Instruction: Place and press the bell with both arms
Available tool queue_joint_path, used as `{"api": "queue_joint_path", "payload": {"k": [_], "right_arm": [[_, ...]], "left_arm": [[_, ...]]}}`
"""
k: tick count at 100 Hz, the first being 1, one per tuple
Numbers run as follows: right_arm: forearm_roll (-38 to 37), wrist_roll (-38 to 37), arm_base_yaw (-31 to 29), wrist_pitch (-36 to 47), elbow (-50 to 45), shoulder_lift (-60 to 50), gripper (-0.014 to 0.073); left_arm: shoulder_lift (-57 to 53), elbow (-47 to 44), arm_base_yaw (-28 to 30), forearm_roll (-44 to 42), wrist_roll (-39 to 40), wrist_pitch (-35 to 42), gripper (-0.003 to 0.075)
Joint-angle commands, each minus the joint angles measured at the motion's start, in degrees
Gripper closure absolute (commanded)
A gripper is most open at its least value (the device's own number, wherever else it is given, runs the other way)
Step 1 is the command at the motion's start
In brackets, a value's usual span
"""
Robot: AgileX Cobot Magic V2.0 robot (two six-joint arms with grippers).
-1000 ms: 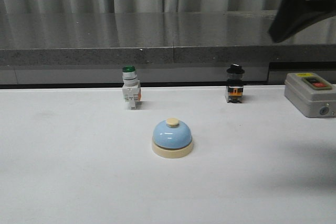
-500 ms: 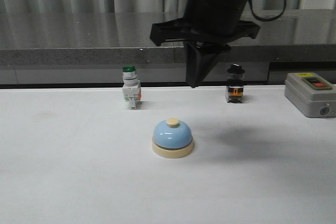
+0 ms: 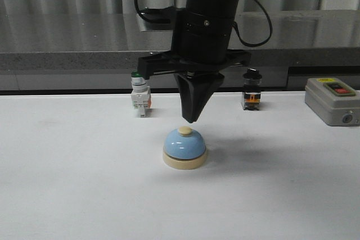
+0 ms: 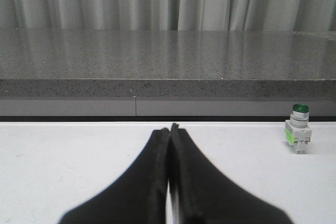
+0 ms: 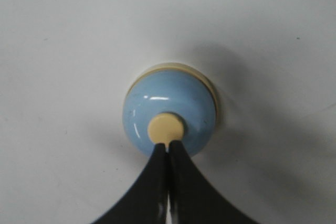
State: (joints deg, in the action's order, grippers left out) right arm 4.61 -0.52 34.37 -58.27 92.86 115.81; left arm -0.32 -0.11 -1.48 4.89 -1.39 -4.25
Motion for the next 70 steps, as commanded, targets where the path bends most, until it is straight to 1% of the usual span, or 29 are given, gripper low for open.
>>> {"api": "queue_joint_path", "payload": {"k": [1,16,27,50,70], "right_arm": [[0.9,0.9,-0.1,0.9,2.0,-2.1,0.0664],[1.0,0.9,-0.1,1.9,2.0,0.5,0.0664],[1.0,0.9,-0.2,2.0,2.0,0.0,0.0664],[1.0,0.9,-1.2,0.1,1.8,-5.5,0.0664],[1.0,0.8,-5.3,0.1,-2.5,-11.8,0.0664]], "left_arm": [[-1.7,-2.3,0.0,0.0,0.6,4.7,0.0741],[-1.7,-2.3,0.0,0.0,0.6,4.7,0.0741],[-1.7,-2.3,0.0,0.0,0.6,4.7,0.0741],[-1.7,-2.3,0.0,0.0,0.6,4.7,0.0741],[-1.7,-2.3,0.0,0.0,0.6,4.7,0.0741]]}}
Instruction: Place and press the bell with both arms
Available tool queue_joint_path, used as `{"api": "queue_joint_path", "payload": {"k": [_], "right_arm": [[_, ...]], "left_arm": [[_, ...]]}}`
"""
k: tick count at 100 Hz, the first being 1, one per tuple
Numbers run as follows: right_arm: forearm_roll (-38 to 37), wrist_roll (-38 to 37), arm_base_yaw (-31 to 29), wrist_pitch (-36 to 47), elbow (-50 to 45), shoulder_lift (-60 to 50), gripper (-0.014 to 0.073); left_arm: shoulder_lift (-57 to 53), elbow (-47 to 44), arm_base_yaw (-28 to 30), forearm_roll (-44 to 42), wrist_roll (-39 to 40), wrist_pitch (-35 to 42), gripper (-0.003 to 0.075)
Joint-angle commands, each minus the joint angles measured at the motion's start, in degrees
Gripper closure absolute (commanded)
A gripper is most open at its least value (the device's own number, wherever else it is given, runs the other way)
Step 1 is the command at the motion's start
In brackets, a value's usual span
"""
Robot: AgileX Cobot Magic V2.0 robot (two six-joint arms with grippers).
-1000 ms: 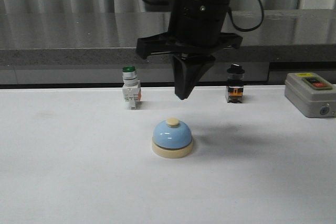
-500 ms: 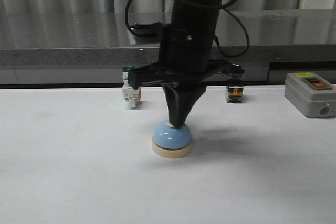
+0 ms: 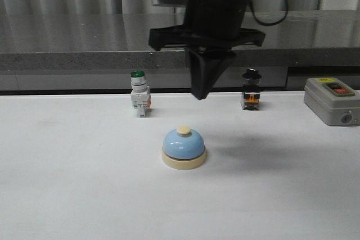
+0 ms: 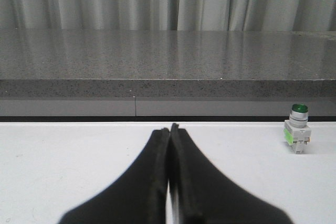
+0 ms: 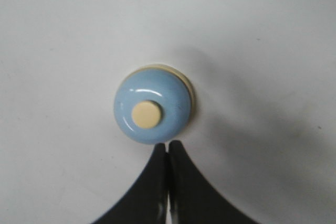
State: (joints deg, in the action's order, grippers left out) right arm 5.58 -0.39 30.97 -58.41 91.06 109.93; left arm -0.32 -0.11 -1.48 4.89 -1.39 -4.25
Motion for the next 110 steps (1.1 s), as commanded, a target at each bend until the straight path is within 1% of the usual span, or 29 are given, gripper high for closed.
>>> {"api": "queue_joint_path", "payload": {"k": [1,15,41,67,83,110], "right_arm": [[0.0,0.7,-2.1,0.3,-1.0,-6.2,0.0664],[0.0,0.7,-7.1,2.7,-7.5,-11.8,0.0664],[0.0,-0.3,-19.4,6.9,-20.4,-21.5,0.0664],[0.0,-0.3,-28.7,10.2,-30.8,-31.6,0.0664],[0.0,-0.3,-31.5,12.1,-37.2,-38.4,0.0664],[0.0,-0.3,-31.8,16.6,-46.5,-52.6,0.0664]], "left_arm": [[-1.7,-2.3,0.0,0.0,0.6,4.7,0.0741],[-1.7,-2.3,0.0,0.0,0.6,4.7,0.0741],[-1.7,-2.3,0.0,0.0,0.6,4.7,0.0741],[-1.7,-2.3,0.0,0.0,0.6,4.7,0.0741],[-1.7,-2.3,0.0,0.0,0.6,4.7,0.0741],[-1.7,-2.3,0.0,0.0,0.6,4.7,0.0741]]}}
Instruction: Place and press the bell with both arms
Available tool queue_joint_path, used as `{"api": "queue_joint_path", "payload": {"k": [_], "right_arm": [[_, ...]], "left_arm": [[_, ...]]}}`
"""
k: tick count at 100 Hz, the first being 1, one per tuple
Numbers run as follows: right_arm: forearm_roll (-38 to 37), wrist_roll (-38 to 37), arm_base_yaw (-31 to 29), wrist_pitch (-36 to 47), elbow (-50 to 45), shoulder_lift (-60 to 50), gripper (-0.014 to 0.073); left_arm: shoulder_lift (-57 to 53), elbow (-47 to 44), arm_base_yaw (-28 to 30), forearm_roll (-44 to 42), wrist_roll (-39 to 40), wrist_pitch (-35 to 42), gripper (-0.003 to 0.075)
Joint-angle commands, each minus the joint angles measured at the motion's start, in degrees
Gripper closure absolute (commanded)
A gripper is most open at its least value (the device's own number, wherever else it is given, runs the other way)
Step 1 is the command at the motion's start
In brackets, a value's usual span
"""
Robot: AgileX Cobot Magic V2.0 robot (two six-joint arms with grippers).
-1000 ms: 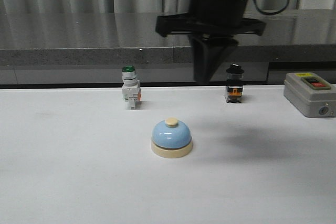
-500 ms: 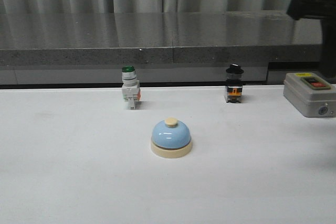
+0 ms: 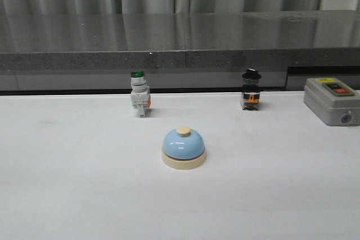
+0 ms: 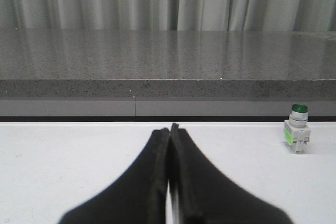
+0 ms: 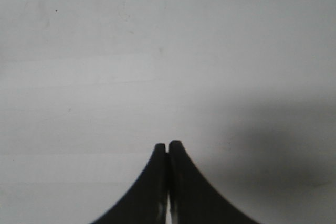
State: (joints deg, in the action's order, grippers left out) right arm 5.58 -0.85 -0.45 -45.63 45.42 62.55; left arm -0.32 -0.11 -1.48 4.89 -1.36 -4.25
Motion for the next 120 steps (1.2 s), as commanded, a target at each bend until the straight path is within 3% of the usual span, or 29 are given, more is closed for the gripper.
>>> {"api": "queue_joint_path", "payload": {"k": [1,28,81,120], "right_arm": [[0.0,0.2,-0.4,4.0,-1.2,-6.0,0.0664],[0.0,0.2,-0.4,8.0,-7.5,-22.5,0.0664],[-0.5,0.2,-0.4,8.6,-19.1,-52.1,0.0664],[-2.0,0.1,-0.3,22.7,-27.8,-64.1,0.0664]], "left_arm": [[-1.7,-2.3,0.0,0.0,0.6,4.7,0.0741],[-1.7,-2.3,0.0,0.0,0.6,4.7,0.0741],[-1.7,-2.3,0.0,0.0,0.6,4.7,0.0741],[-1.7,-2.3,0.0,0.0,0.6,4.7,0.0741]]}}
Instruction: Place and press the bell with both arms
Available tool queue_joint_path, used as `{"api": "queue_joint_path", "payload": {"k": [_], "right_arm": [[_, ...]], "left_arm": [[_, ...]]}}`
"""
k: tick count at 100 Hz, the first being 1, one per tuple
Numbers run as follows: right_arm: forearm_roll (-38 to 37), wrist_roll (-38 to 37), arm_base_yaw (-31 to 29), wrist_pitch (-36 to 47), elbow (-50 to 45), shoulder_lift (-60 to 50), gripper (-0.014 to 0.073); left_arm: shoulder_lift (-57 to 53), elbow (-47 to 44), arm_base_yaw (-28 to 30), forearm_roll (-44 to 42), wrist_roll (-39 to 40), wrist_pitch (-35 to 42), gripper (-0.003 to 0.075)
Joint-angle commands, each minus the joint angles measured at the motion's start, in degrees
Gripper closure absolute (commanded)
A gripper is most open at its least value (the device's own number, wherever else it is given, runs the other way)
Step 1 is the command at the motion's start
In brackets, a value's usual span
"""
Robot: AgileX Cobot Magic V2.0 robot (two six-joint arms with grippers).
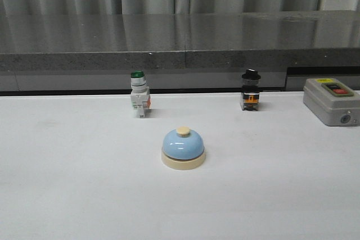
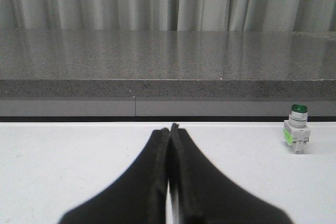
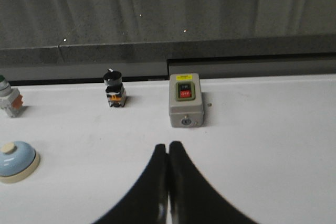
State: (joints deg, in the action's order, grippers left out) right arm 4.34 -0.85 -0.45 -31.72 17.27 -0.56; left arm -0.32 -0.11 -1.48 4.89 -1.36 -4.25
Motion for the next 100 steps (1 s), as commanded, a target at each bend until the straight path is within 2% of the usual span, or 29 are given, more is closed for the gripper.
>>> {"api": "queue_joint_path", "payload": {"k": [1,17,32,46,100], "right_arm": [[-0.8,0.1,-0.3,9.3,0.2,-0.8,0.0664],[-0.9,0.1,-0.3,15.1,-4.8,-0.8,0.0664],[-1.2,0.1,-0.3,26.1,-11.7,-0.8,0.0664],[-6.0,0.1,-0.3,34.9,-18.1,-0.8,0.0664],[-6.5,0.1,-0.3,34.1,-17.9,-0.8,0.0664]], "left_arm": [[-1.7,-2.3,0.0,0.0,0.6,4.7,0.0741],[-1.7,-2.3,0.0,0.0,0.6,4.7,0.0741],[-1.7,-2.3,0.0,0.0,0.6,4.7,0.0741],[-1.7,-2.3,0.0,0.0,0.6,4.7,0.0741],[-1.7,-2.3,0.0,0.0,0.6,4.7,0.0741]]}}
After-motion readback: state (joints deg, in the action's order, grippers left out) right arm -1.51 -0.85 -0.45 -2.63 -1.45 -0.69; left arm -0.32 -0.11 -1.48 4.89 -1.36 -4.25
